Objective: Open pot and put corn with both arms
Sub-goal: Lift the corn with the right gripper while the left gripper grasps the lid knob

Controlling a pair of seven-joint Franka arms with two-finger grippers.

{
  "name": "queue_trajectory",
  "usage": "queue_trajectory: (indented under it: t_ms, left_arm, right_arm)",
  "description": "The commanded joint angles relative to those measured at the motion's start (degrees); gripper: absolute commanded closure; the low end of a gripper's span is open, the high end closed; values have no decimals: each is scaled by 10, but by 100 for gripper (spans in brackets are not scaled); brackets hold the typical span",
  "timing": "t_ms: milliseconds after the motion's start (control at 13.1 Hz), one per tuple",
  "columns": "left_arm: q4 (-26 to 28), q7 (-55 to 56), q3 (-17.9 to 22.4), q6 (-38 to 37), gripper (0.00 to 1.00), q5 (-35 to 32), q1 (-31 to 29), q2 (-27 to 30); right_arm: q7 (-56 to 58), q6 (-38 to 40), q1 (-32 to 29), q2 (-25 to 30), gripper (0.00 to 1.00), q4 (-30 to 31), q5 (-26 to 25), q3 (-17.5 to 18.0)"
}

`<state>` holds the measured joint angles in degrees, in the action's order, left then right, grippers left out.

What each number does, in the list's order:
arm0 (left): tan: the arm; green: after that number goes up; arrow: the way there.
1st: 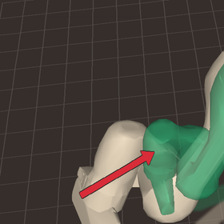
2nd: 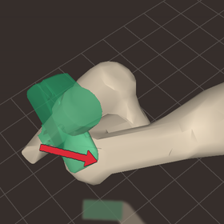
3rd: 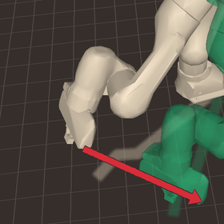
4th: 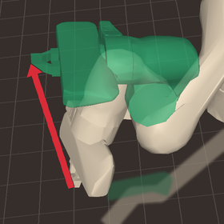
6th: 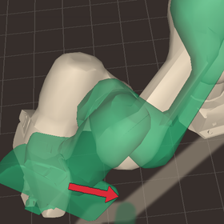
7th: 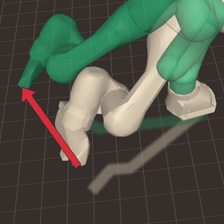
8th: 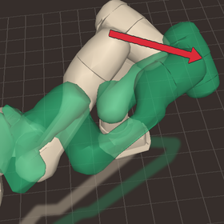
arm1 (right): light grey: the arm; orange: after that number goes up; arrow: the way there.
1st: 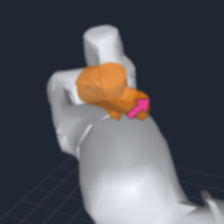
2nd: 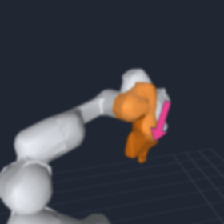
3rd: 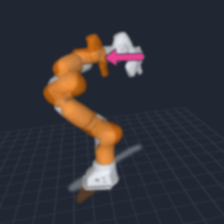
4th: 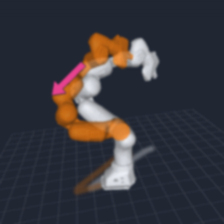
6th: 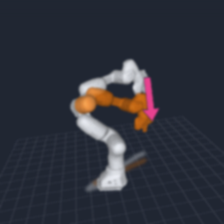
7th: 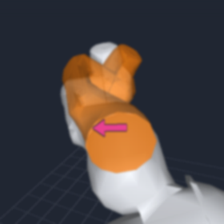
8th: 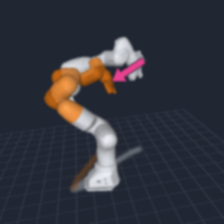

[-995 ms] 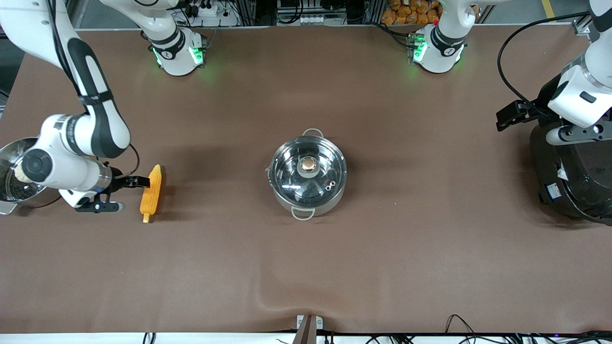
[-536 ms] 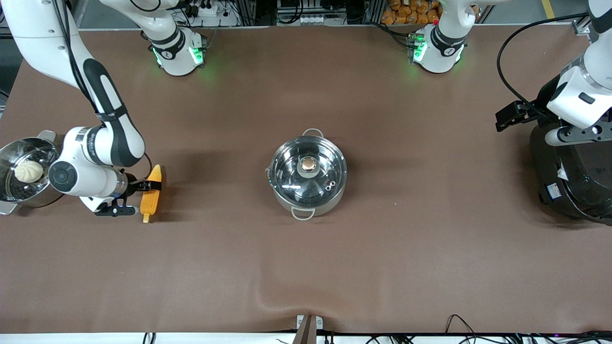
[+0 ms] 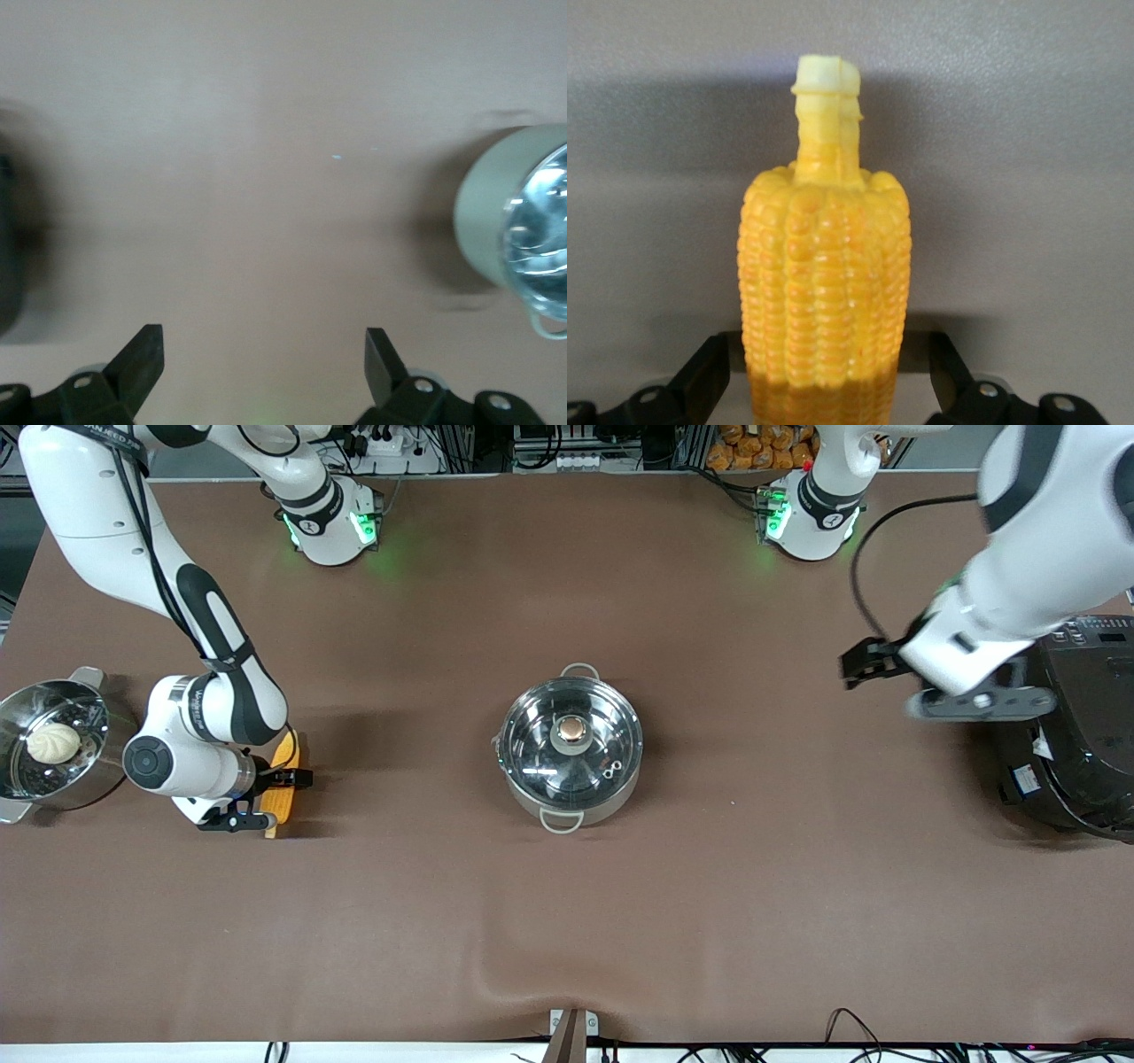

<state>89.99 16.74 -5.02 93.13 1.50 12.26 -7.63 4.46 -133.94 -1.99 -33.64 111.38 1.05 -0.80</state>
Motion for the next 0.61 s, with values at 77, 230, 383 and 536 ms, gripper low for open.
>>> queue_trajectory:
  t_ms: [77,230,383,536]
  left_arm:
    - [-28,139,4,60,0,15,87,-61]
    - [-71,187,4,71,0,11,129,-114]
    - [-90,233,4,105,0,11,159,-149]
    - [-102,288,7,134,0,10,193,-178]
  right_arm:
    - [19,6,-4,3,0,-5,3,3]
    - [19,14,-4,8,0,-5,3,3]
    - [19,23,-3,13,0,-5,3,4]
    - [20,24,-4,17,43,-5,3,4]
